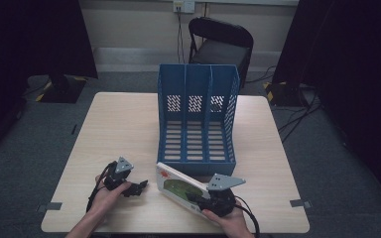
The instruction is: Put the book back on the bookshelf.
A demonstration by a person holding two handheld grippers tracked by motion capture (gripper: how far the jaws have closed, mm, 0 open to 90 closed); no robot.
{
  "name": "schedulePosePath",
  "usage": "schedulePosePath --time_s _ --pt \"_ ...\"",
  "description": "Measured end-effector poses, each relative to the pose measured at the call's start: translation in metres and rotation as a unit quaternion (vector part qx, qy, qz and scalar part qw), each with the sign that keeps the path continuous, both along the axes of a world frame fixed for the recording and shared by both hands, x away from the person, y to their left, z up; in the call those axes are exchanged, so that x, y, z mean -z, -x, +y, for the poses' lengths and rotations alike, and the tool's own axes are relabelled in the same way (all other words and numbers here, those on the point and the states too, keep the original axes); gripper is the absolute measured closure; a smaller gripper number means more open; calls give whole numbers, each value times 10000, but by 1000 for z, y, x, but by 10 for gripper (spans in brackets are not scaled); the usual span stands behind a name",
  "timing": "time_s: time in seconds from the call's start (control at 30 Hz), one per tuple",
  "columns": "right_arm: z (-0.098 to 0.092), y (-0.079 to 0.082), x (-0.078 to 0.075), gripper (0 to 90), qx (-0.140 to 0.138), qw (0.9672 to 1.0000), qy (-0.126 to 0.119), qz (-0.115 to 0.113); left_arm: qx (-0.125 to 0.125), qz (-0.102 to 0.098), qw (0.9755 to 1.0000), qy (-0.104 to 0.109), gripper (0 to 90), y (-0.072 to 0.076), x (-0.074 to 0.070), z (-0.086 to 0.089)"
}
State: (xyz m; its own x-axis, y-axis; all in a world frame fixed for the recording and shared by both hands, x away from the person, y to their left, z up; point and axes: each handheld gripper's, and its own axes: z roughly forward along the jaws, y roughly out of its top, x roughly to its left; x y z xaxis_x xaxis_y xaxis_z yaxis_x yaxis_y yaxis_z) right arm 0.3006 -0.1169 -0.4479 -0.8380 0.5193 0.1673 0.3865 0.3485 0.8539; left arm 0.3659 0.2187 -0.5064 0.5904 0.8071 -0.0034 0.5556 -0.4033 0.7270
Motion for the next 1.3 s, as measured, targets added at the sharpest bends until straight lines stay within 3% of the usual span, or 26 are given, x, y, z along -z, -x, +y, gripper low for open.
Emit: schedulePosePath --time_s 0.53,0.9,1.3 --pt "-1 11 -11 765 -52 9999 -106 -123 -106 38 9999 -13 36 -1 1 0" --pt "-2 14 -28 765 -39 9995 -144 -281 -123 43 9999 -16 27 -1 1 -1" --pt "-9 13 -43 764 62 9985 -361 -413 -136 61 9999 -53 16 -1 0 0"
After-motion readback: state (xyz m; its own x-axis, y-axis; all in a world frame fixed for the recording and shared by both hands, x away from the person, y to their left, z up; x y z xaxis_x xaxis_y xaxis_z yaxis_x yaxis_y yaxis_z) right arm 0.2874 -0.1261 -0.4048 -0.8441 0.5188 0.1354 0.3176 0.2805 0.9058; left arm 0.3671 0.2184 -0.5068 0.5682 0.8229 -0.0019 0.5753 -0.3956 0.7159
